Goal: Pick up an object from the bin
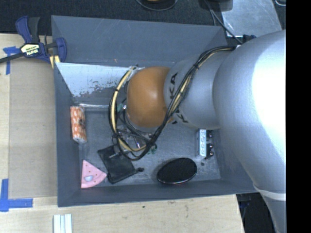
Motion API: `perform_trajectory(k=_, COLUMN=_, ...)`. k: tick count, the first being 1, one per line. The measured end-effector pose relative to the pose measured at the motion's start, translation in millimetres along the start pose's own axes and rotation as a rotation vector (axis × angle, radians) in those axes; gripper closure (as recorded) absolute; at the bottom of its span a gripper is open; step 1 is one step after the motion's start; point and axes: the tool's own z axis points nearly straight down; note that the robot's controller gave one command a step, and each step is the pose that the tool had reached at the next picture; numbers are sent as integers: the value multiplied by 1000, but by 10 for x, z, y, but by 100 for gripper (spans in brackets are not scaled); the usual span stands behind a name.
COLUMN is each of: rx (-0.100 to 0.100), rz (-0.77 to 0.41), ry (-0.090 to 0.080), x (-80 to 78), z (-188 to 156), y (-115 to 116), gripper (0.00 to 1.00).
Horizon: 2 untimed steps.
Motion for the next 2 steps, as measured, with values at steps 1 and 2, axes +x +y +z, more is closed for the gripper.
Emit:
perform_trajectory(k=1, rx=0, rz=-20, ry=-1, x=10, z=0, y=-17, gripper=100)
perform_trajectory(k=2, rx=-2, rz=-228, ry=-8, x=-352, z=13, y=624, gripper=100)
